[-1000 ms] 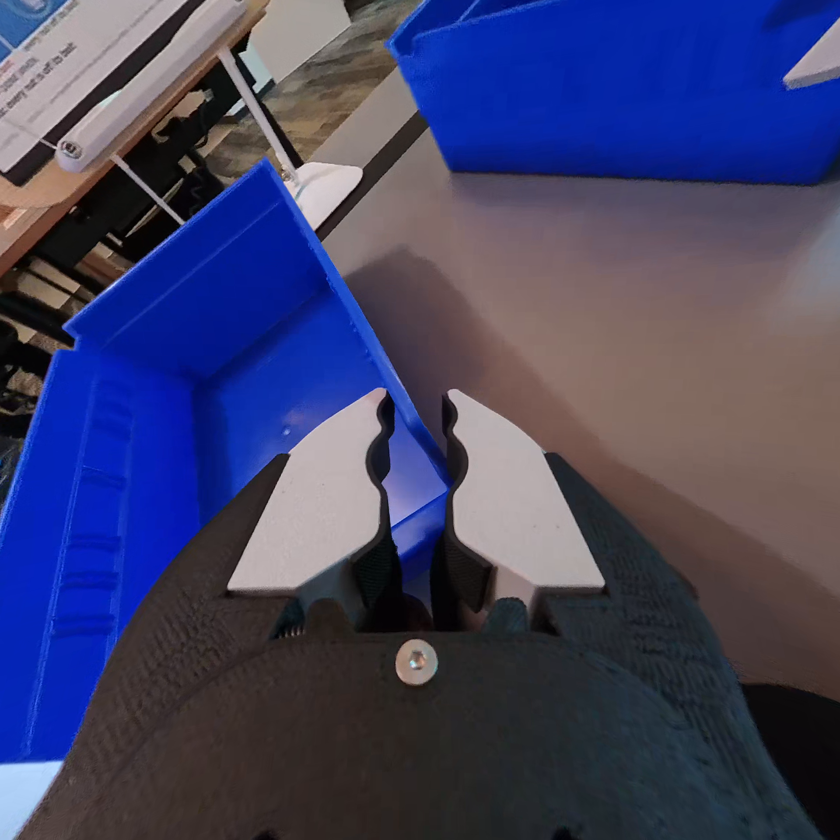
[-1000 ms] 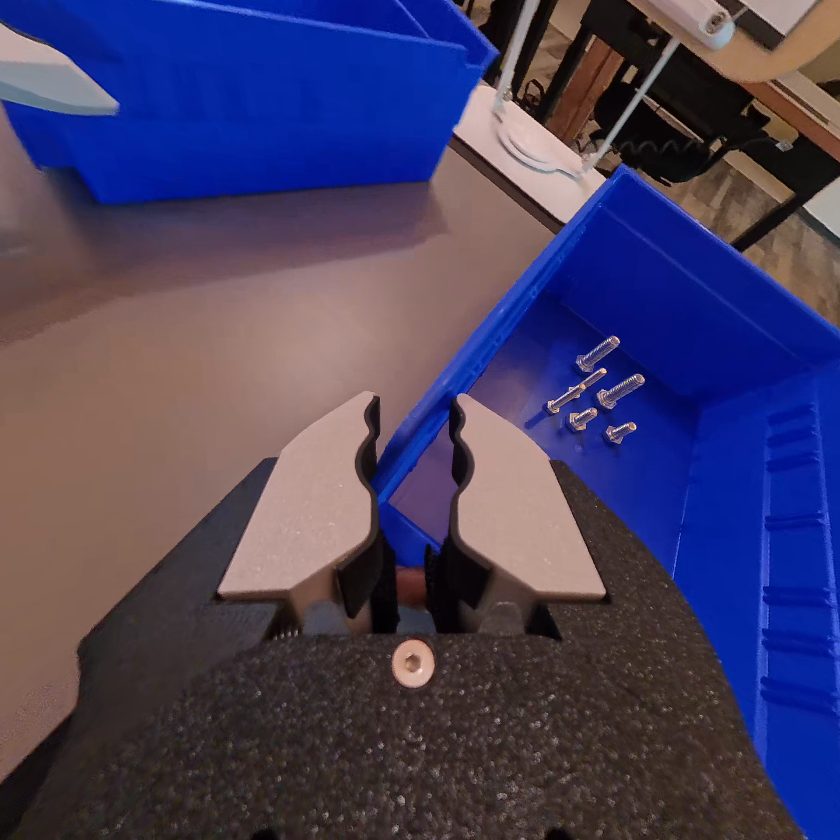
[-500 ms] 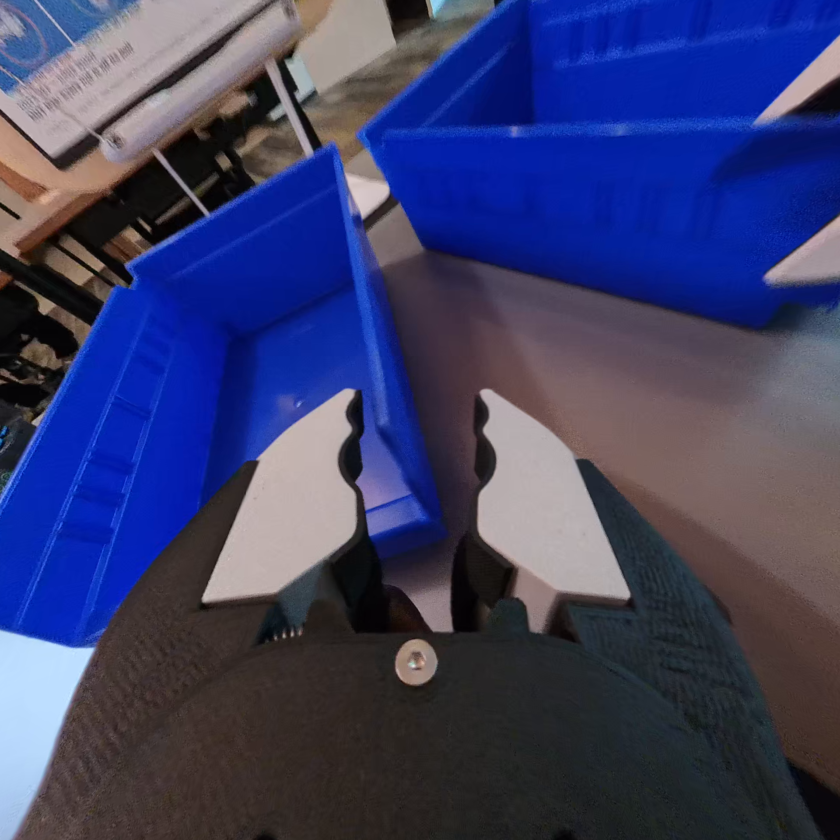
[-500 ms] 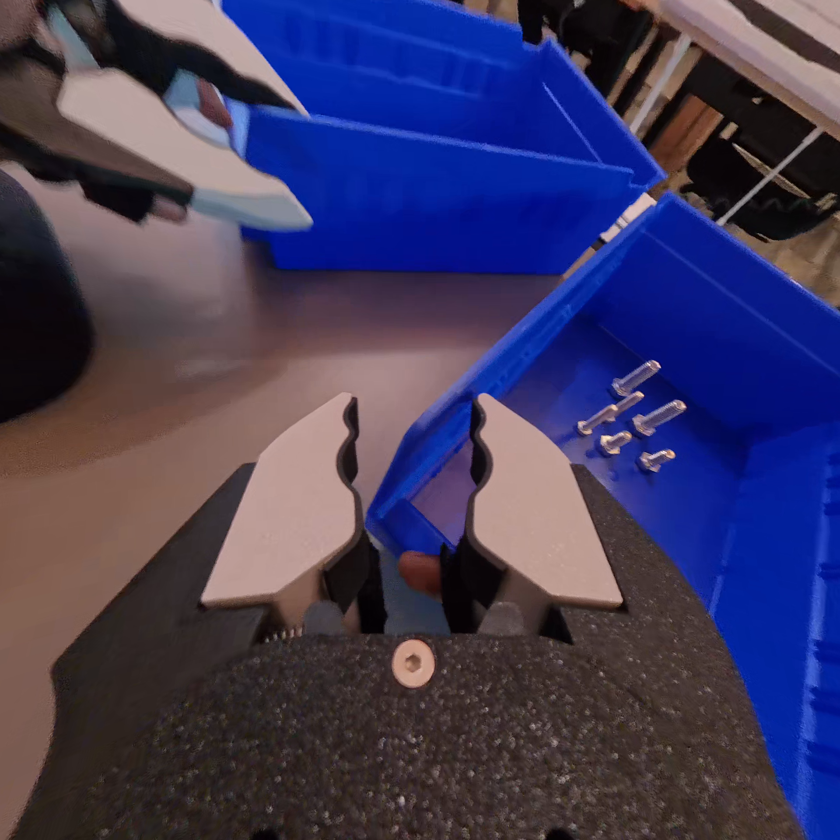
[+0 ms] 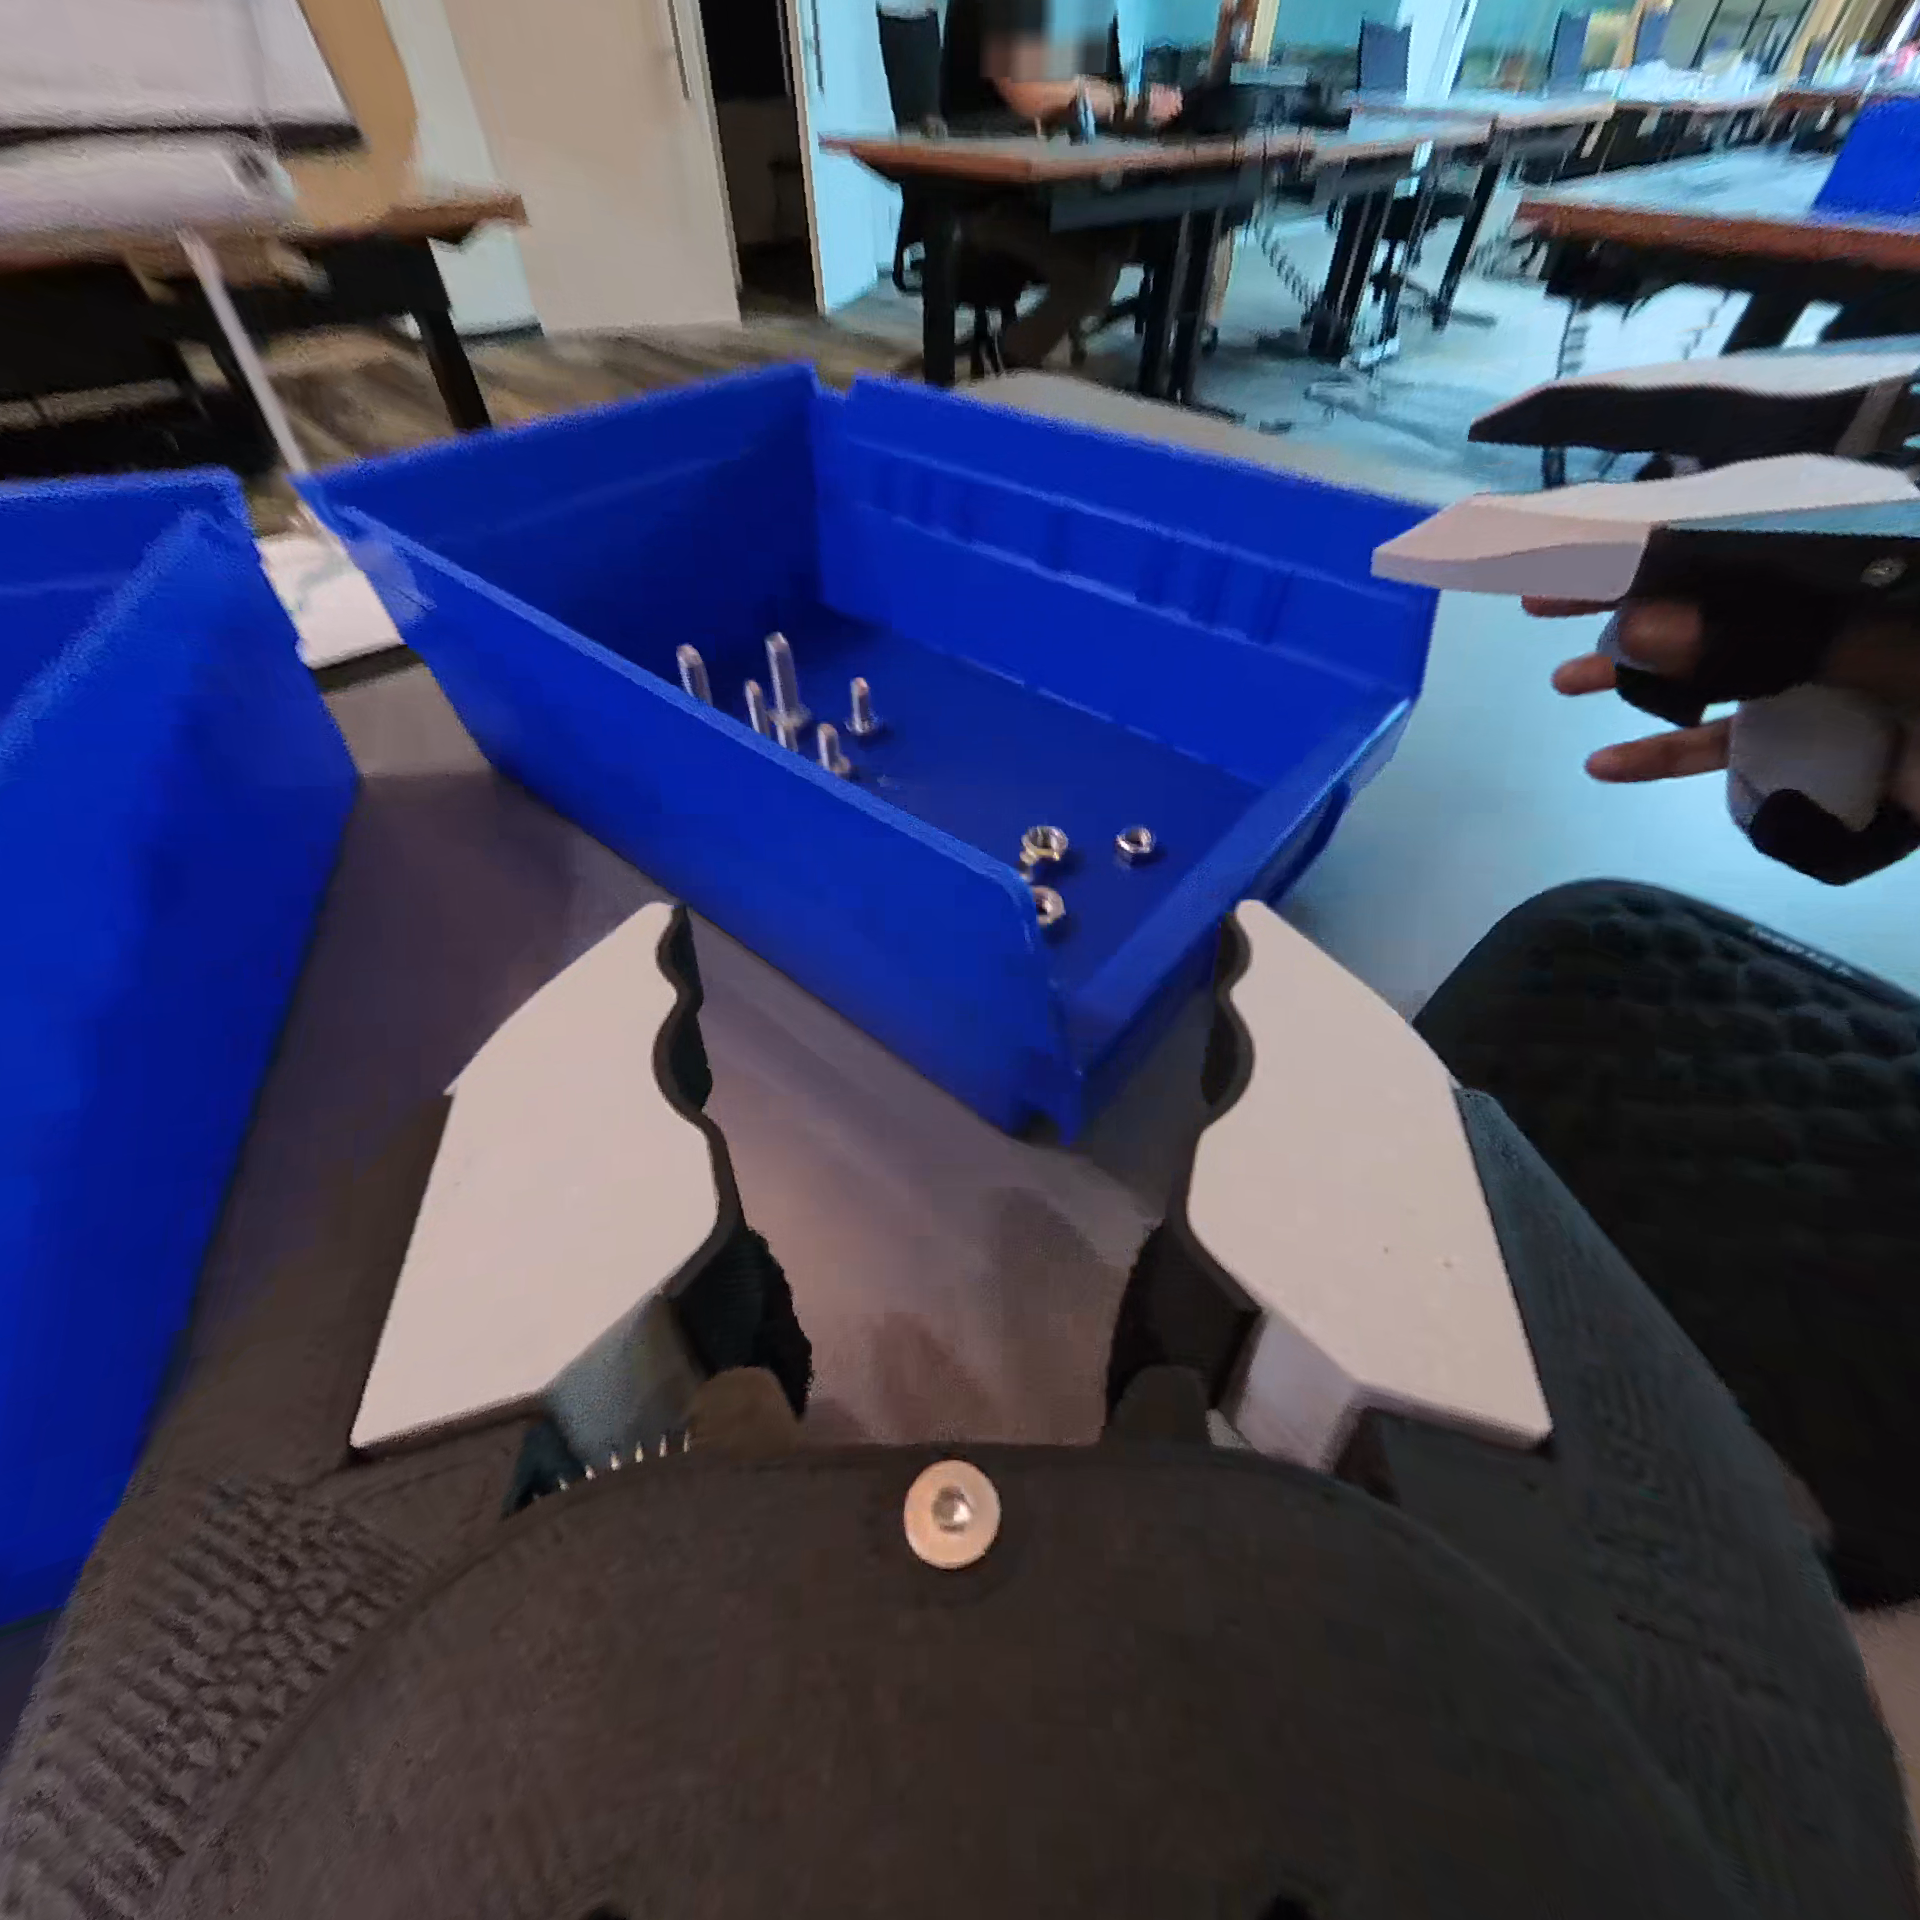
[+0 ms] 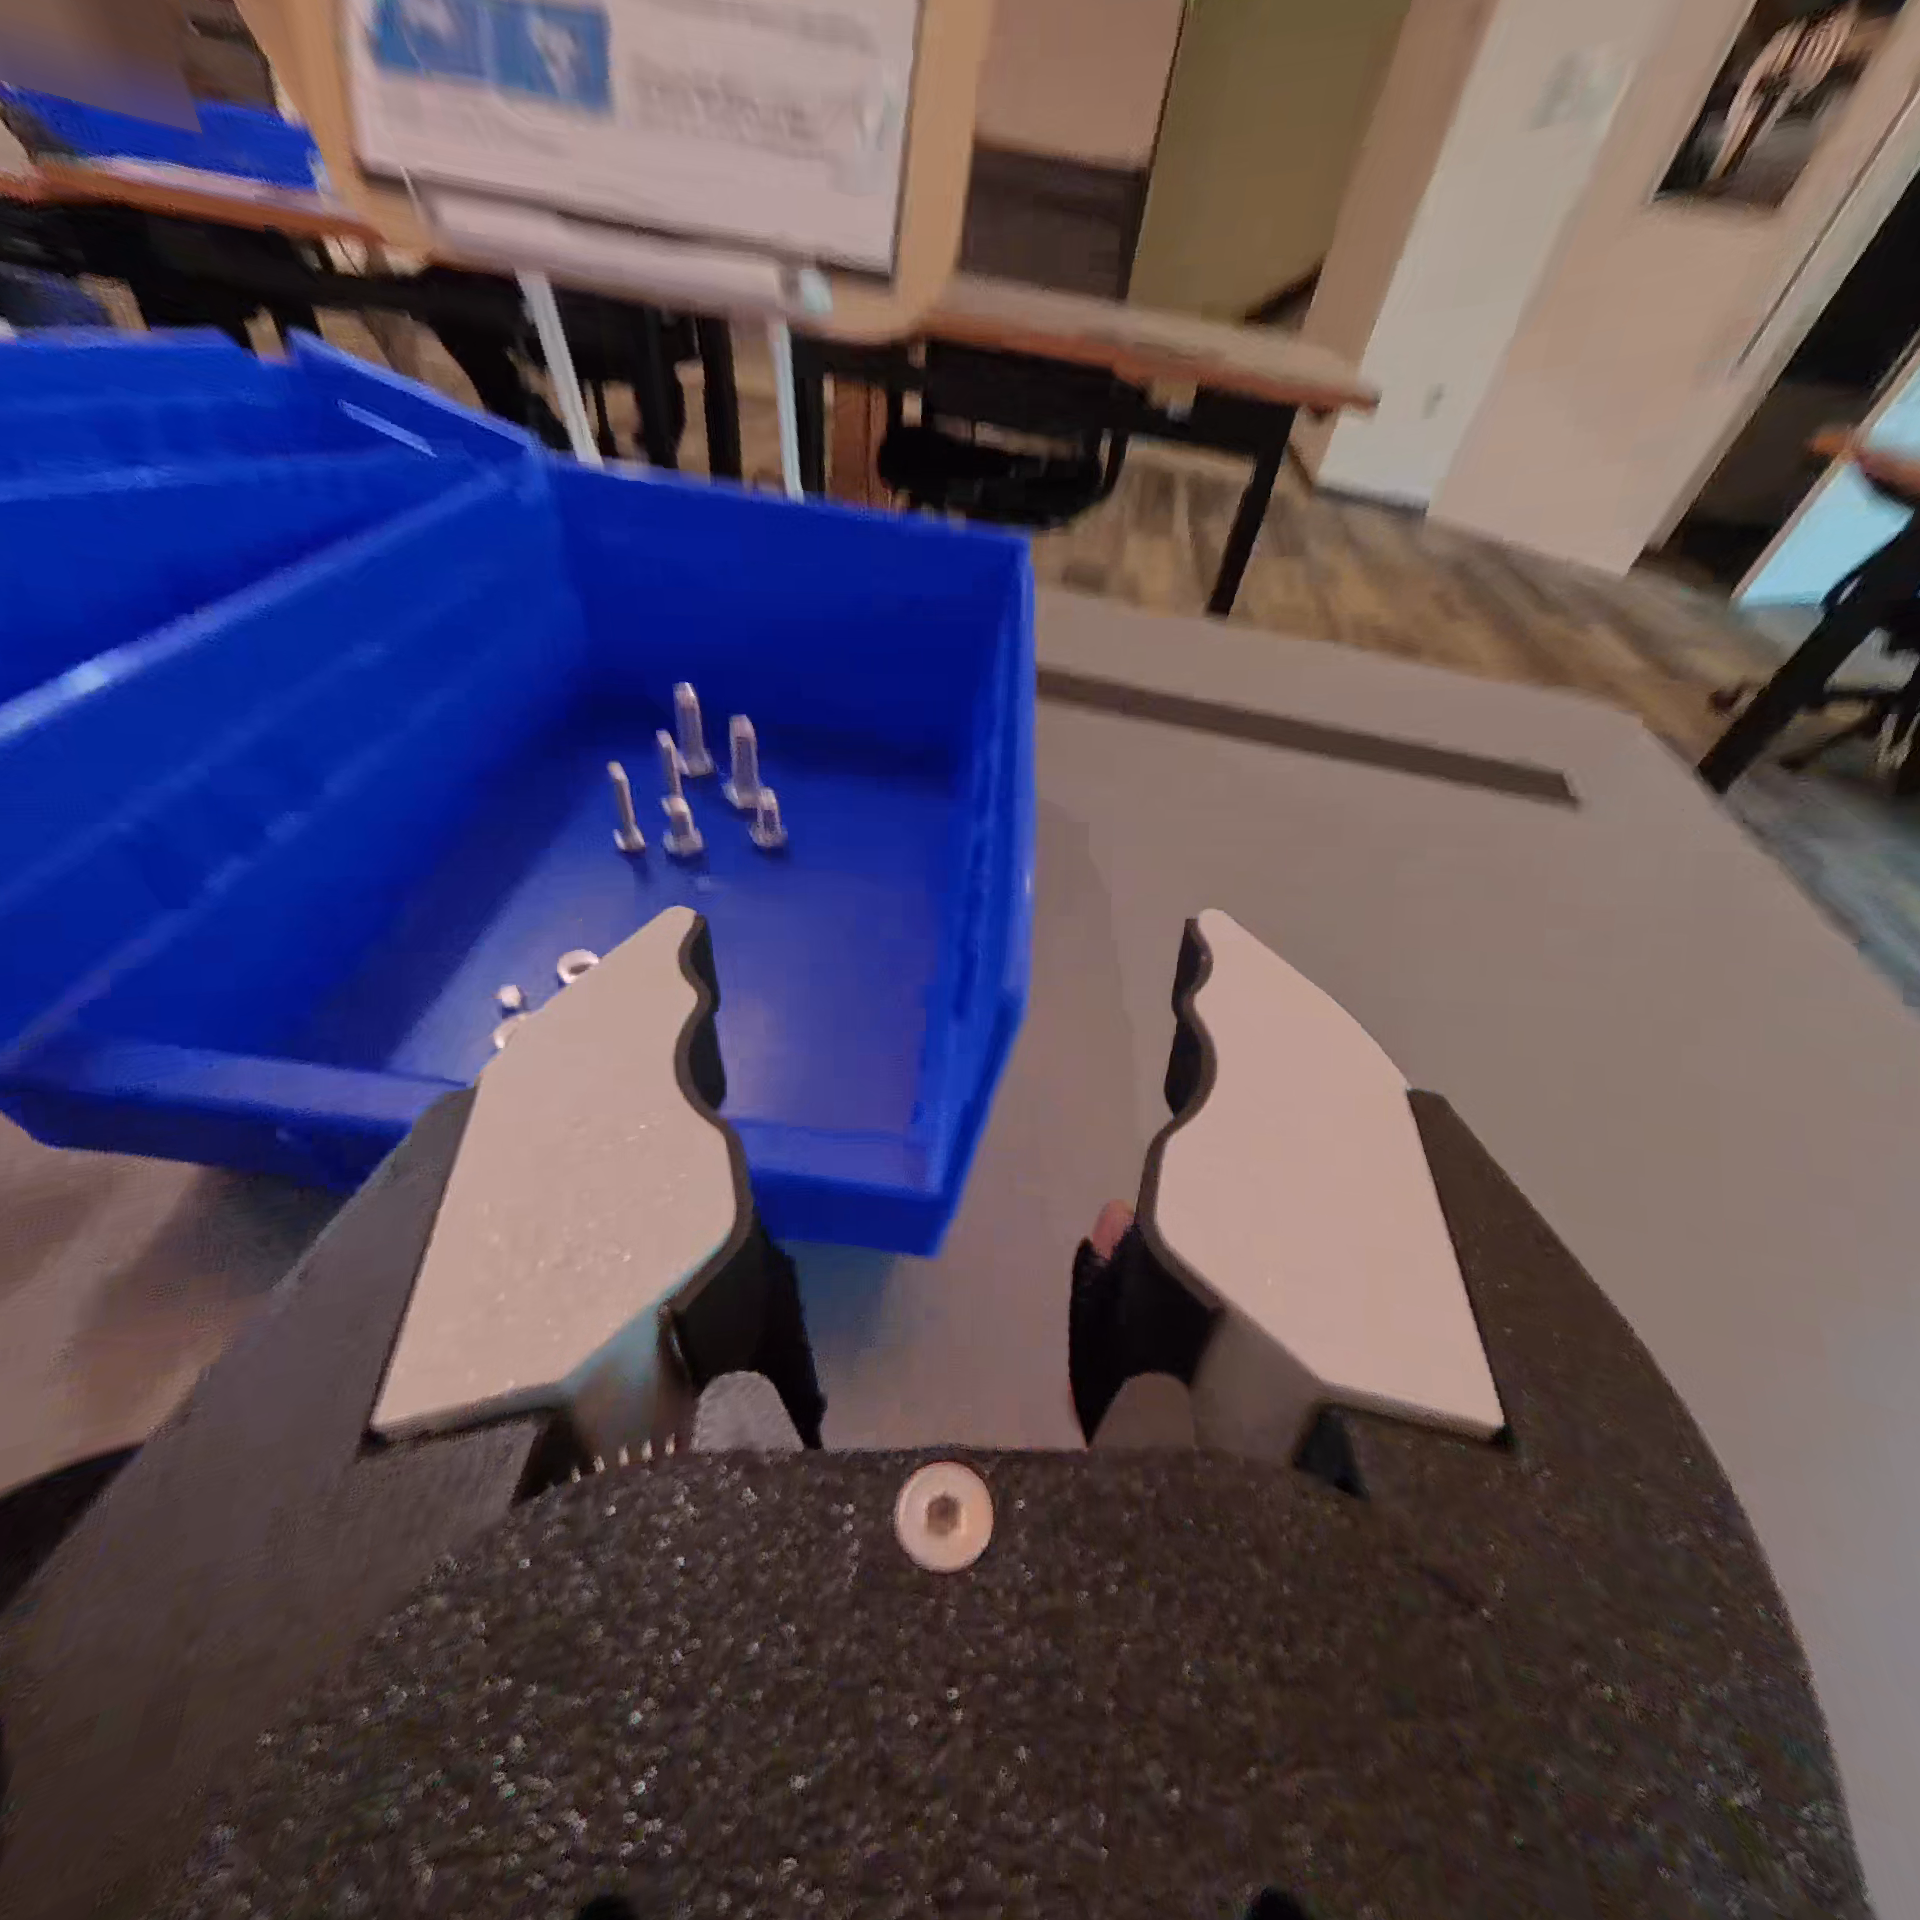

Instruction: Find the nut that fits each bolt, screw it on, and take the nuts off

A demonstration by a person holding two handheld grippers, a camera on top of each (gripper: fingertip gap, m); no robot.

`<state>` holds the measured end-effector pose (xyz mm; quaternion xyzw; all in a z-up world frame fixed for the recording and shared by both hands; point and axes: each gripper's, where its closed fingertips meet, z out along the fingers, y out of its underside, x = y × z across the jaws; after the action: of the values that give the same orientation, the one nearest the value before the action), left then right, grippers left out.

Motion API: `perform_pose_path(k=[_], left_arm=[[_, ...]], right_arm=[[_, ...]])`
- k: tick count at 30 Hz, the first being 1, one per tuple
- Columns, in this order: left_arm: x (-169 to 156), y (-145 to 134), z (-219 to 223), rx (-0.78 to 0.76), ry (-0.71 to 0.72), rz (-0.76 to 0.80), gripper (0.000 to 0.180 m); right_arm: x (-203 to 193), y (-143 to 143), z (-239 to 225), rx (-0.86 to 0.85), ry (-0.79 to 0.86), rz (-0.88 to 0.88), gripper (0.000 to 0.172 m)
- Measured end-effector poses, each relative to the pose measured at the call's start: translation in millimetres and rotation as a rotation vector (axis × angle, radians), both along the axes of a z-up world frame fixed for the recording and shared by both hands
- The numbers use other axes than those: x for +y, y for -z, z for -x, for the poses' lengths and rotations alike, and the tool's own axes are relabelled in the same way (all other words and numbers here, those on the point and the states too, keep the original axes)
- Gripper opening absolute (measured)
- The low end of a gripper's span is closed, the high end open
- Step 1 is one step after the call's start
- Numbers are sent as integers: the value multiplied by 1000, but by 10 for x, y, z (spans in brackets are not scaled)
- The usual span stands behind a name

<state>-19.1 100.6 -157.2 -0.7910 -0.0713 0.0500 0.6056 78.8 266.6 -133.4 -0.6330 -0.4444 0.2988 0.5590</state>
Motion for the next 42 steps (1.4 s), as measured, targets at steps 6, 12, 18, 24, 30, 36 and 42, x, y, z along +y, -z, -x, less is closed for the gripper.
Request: perform_pose_path(k=[6, 12, 18, 24, 30, 36, 42], left_arm=[[283, 203, 81, 52, -41, 109, 79], [235, 275, 312, 139, -133, 204, 41], [88, 213, 530, 231, -211, 219, 20], [-2, -25, 499, 234, -185, 184, 20], [-184, -559, 557, 253, -174, 149, 20], [-481, -987, 799, 288, -212, 126, 20], [-1060, -1180, 1241, 327, -322, 149, 20]], right_arm=[[124, 429, 222, -192, -63, 50, 52], [101, 454, 231, -329, -1, -53, 10], [-129, 343, 234, -362, 52, -180, 10], [-269, -20, 164, -336, 93, -276, 10], [-460, -549, 219, -317, 95, -322, 11], [-718, -991, 518, -258, 60, -357, 10], [-1170, -1167, 1116, -184, -37, -350, 9]])
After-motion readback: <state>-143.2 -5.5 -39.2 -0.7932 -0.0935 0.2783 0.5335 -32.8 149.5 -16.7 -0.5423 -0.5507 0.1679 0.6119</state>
